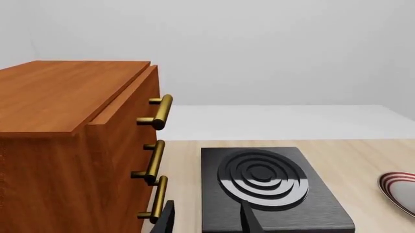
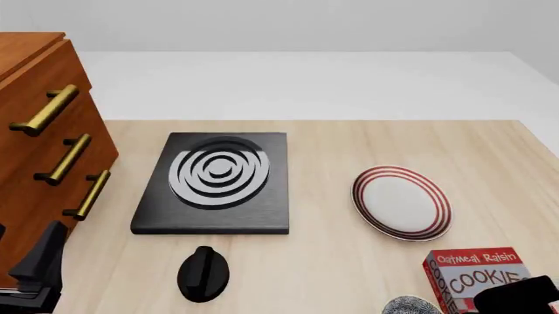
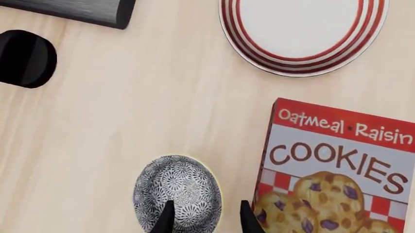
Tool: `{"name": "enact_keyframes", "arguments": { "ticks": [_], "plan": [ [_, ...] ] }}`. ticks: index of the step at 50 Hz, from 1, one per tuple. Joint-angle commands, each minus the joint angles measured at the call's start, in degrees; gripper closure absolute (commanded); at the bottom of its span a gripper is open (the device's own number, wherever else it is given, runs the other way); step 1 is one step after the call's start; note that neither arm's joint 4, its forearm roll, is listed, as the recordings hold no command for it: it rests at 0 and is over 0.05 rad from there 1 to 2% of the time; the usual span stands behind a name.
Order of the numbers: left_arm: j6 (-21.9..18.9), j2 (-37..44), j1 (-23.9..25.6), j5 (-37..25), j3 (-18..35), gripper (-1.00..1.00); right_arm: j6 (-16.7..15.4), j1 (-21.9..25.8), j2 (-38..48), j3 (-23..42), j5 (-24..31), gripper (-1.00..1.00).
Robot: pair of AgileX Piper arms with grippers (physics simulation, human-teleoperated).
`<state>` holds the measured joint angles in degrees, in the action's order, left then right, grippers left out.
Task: Pick the akita bowl on the ramekin and place it on the plate.
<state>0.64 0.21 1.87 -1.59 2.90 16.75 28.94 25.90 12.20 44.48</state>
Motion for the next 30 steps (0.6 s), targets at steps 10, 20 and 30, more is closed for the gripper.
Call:
{"name": "enact_keyframes", "arguments": {
  "ticks": [10, 20, 30],
  "plan": [
    [0.0, 0.0, 0.0, 0.0, -0.1, -1.0, 0.2, -0.2, 0.4, -1.0, -0.8, -1.0],
    [0.0, 0.0, 0.0, -0.1, 0.0, -1.0, 0.6, -0.3, 1.1, -1.6, -1.6, -1.0],
    [0.2, 0.0, -0.1, -0.1, 0.0, -1.0, 1.4, 0.2, 2.4, -1.9, -2.7, -1.0]
  ]
}}
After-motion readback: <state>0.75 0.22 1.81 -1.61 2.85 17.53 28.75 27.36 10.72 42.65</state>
